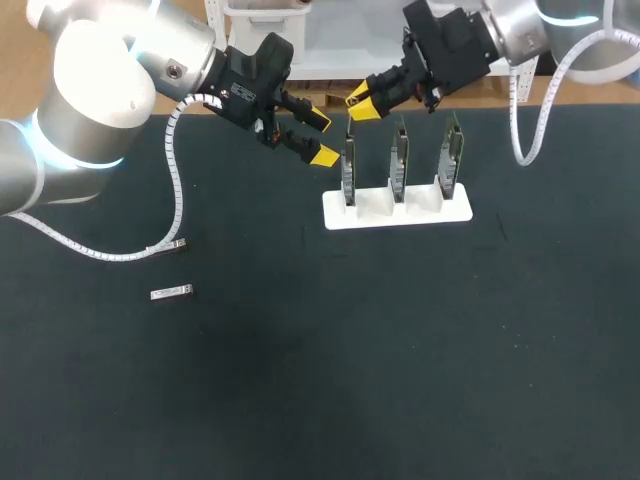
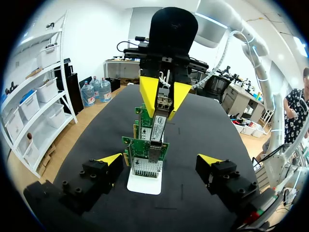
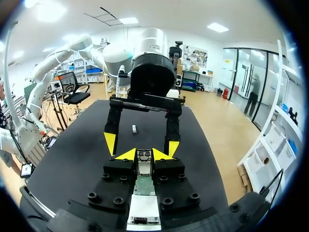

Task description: Pick up the optical module with the left hand, and insert it into the network port with the right hand.

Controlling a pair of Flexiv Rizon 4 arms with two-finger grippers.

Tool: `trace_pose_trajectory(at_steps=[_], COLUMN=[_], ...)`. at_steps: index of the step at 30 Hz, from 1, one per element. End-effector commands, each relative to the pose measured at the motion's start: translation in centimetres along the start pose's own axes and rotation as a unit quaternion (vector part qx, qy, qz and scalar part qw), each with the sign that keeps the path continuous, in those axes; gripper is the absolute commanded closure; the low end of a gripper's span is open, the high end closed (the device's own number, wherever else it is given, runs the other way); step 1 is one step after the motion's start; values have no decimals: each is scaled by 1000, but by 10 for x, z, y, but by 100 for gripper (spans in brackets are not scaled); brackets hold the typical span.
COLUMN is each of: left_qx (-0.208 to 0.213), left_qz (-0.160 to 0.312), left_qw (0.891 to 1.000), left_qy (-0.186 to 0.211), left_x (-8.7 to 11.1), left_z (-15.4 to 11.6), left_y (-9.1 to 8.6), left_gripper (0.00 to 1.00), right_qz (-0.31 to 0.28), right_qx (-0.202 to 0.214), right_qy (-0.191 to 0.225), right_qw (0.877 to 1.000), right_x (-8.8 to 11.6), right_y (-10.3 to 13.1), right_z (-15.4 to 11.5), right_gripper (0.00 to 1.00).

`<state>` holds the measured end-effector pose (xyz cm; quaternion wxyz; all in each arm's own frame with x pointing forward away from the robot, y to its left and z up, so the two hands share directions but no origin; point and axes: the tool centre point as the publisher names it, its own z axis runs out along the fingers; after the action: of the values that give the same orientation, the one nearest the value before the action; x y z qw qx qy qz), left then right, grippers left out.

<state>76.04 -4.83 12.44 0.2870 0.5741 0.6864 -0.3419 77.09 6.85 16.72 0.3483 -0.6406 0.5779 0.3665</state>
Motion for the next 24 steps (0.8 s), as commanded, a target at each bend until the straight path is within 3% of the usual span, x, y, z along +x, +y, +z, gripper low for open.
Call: trace_pose_trajectory(at_steps=[1,24], left_qx=[-1,-1], left_qz=[-1,-1], left_qw=[1000,1000], left_qy=[2,2], left_x=[0,0], left_z=[-1,-1], left_y=[-1,-1], left_gripper=[0,0], right_qz=[0,-3], right_qx=[2,-1], right_qy=[0,4], right_qw=[1000,1000], right_x=[0,2], right_y=[3,3], right_z=[1,6], right_gripper=[100,100])
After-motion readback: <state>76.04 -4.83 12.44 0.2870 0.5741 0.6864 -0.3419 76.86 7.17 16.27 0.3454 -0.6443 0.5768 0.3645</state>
